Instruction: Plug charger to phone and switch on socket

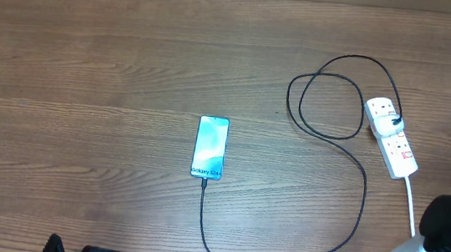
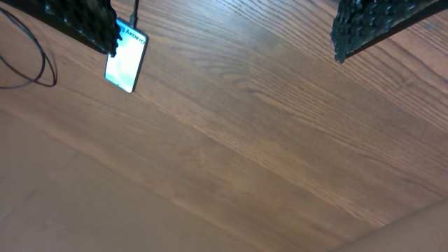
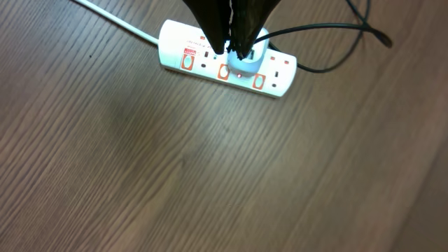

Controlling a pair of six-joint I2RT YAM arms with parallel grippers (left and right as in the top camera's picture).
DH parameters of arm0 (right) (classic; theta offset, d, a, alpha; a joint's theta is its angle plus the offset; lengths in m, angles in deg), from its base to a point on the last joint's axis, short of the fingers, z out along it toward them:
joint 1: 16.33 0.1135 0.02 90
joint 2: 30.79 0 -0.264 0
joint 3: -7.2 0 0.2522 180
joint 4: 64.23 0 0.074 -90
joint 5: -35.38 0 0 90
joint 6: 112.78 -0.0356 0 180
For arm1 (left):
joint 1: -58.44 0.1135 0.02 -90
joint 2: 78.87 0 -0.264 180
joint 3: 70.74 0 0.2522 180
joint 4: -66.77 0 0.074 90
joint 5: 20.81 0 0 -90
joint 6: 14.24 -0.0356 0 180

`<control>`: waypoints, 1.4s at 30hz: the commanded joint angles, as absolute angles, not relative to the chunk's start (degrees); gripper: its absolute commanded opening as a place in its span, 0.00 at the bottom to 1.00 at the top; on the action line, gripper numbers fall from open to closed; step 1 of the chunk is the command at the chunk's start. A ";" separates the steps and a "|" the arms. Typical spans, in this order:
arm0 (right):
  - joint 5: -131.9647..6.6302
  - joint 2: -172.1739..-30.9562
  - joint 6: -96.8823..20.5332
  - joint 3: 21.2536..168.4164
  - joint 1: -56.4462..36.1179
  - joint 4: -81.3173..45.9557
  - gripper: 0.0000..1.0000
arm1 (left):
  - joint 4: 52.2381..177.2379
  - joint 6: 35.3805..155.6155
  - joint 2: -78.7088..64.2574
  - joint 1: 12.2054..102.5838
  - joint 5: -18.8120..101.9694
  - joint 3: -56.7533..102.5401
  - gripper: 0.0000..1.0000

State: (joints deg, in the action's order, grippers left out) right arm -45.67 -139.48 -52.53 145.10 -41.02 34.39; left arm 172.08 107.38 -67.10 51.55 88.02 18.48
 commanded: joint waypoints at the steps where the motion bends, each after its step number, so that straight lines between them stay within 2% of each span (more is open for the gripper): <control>1: -46.85 -133.77 -53.28 145.95 -40.51 32.16 0.04 | 171.75 108.16 -72.44 52.90 87.67 17.28 1.00; 4: -53.83 -125.90 -53.96 145.97 -40.40 26.55 0.04 | 172.49 109.58 -78.69 55.79 88.57 16.07 0.99; 7: -63.81 -118.14 -57.19 145.97 -40.40 19.51 0.04 | 172.89 111.62 -77.29 59.94 88.99 17.52 1.00; 11: -78.00 -107.39 -60.32 145.97 -39.83 2.44 0.04 | 172.93 111.64 -78.67 65.69 88.64 15.90 1.00; 14: -78.04 -100.83 -60.25 145.97 -38.65 -8.27 0.04 | 173.17 111.79 -78.62 68.25 88.66 15.88 1.00; 16: -78.09 -97.25 -59.94 145.97 -38.57 -12.36 0.09 | 173.17 111.79 -78.62 68.71 88.68 15.88 0.99; 20: -77.56 -91.76 -51.62 145.90 -37.63 -11.64 0.12 | 173.94 111.75 -78.62 68.66 89.10 15.88 0.99; 24: -68.19 -86.60 -43.53 145.64 -30.83 -1.65 0.12 | 171.38 112.45 -78.62 68.64 89.01 15.81 1.00; 28: -63.47 -81.01 -43.29 140.99 -23.14 2.22 0.10 | 159.18 108.62 -78.62 68.64 87.72 11.81 1.00; 31: -63.66 -77.34 -43.31 136.40 -20.08 1.48 0.10 | 144.19 99.60 -78.62 68.64 78.23 4.38 1.00; 34: -63.64 -74.45 -43.31 131.04 -19.31 -1.01 0.10 | 128.87 95.77 -78.62 68.64 71.06 -6.81 1.00; 42: -63.71 -70.23 -45.54 120.35 -19.33 -6.54 0.13 | 98.05 90.44 -78.62 68.64 62.78 -34.96 1.00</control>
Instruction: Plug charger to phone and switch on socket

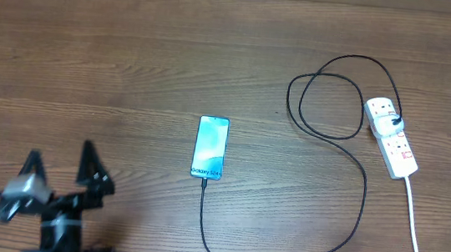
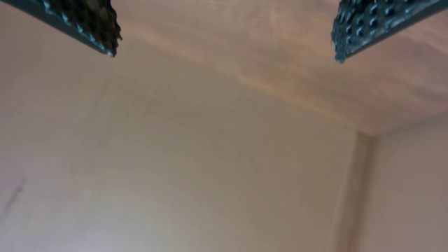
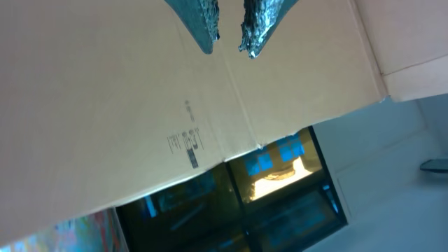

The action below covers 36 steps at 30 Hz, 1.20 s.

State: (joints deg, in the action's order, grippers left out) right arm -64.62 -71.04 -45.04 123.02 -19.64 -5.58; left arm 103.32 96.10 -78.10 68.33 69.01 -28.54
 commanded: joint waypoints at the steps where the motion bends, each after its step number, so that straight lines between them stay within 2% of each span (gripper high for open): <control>1: -63.71 -69.86 -45.63 119.54 -19.33 -7.18 0.13 | 95.49 89.85 -78.62 68.64 62.10 -37.72 1.00; 11: -63.73 -68.48 -46.79 117.66 -19.42 -10.00 0.14 | 81.31 89.89 -78.62 68.64 62.10 -56.12 1.00; 20: -70.20 -65.42 -48.27 117.66 -22.63 -9.25 0.15 | 84.52 89.89 -78.58 68.64 63.39 -56.71 1.00; 28: -74.26 -57.73 -48.25 117.66 -31.22 -2.48 0.14 | 84.52 89.89 -78.58 68.64 63.39 -56.71 0.99; 36: -74.44 -47.46 -47.81 117.05 -27.14 0.91 0.13 | 84.52 89.89 -78.58 68.64 63.39 -56.71 1.00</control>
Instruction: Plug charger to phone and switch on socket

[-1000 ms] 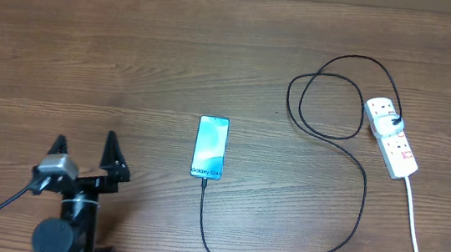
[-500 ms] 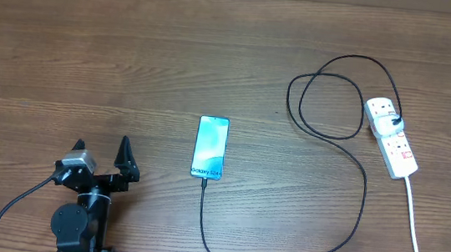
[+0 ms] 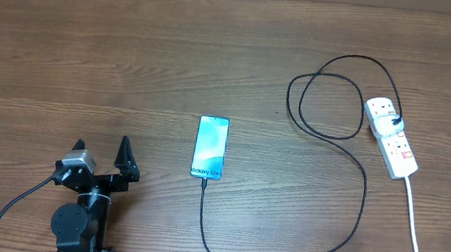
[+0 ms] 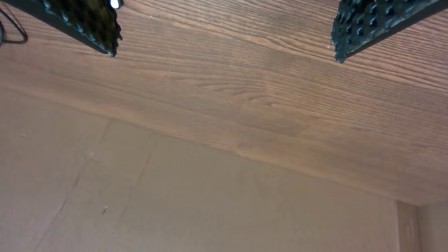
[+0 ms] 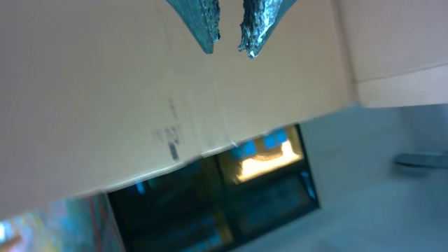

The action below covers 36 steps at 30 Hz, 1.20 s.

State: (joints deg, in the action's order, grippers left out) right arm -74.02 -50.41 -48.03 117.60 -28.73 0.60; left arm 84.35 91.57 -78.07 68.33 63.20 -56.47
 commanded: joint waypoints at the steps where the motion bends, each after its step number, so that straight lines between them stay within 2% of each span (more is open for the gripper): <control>1: -74.42 -46.17 -47.79 116.92 -26.37 1.21 0.13 | 84.52 89.89 -78.58 68.64 63.39 -56.71 0.99; 17: -71.16 -31.04 -40.01 115.92 -19.49 3.33 0.14 | 84.50 89.89 -78.69 68.53 63.37 -56.71 1.00; 20: -70.11 -31.04 -40.03 116.05 -19.07 3.27 0.18 | 84.50 89.89 -78.69 68.55 63.37 -56.71 1.00; 22: -70.09 -31.04 -40.03 115.98 -19.07 3.20 0.31 | 84.50 89.89 -78.69 68.55 63.37 -56.71 0.99; 24: -70.04 -31.07 -40.03 115.98 -19.07 2.50 0.55 | 84.50 89.89 -78.69 68.55 63.37 -56.71 1.00; 25: -69.74 -31.07 -40.03 115.98 -19.05 1.83 0.76 | 84.50 89.89 -78.69 68.55 63.37 -56.71 1.00; 26: -68.45 -31.07 -40.01 115.70 -18.98 -0.05 0.92 | 84.50 89.89 -78.69 68.55 63.37 -56.71 1.00; 27: -66.81 -31.09 -40.01 115.26 -18.90 -2.02 1.00 | 84.50 89.89 -78.69 68.55 63.37 -56.71 1.00; 31: -59.38 -31.17 -40.03 109.95 -18.90 -14.54 1.00 | 84.50 89.89 -78.69 68.55 63.37 -56.71 1.00; 36: -59.07 -32.14 -40.03 98.10 -18.90 -34.35 1.00 | 84.50 89.89 -78.69 68.55 63.37 -56.71 0.99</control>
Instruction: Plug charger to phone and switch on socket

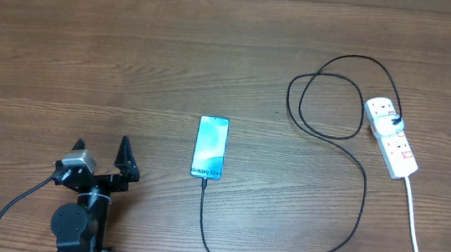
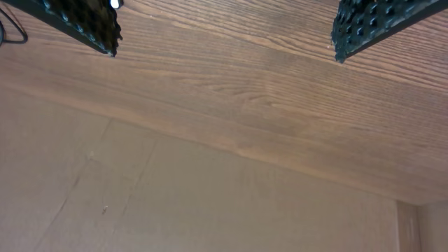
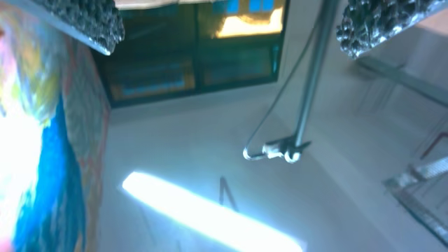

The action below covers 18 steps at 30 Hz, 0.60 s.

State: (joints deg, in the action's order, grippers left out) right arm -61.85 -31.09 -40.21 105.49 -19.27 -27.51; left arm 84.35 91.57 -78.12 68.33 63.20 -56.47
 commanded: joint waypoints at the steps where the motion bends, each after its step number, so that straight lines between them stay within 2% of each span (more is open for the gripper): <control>1: -58.37 -32.46 -40.05 94.89 -18.90 -38.43 1.00 | 84.50 89.89 -78.69 68.55 63.37 -56.71 1.00; 4: -57.65 -33.23 -41.04 85.36 -18.96 -44.09 1.00 | 84.50 89.89 -78.69 68.55 63.37 -56.71 1.00; 11: -57.61 -36.25 -48.80 62.65 -18.96 -48.23 1.00 | 84.50 89.89 -78.69 68.55 63.37 -56.71 1.00; 18: -54.46 -41.58 -57.08 39.13 -18.96 -62.41 1.00 | 84.50 89.89 -78.69 68.55 63.37 -56.71 0.99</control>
State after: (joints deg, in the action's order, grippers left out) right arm -57.30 -40.44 -51.44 45.32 -19.25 -58.80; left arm 84.37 91.36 -78.12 68.33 63.20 -56.47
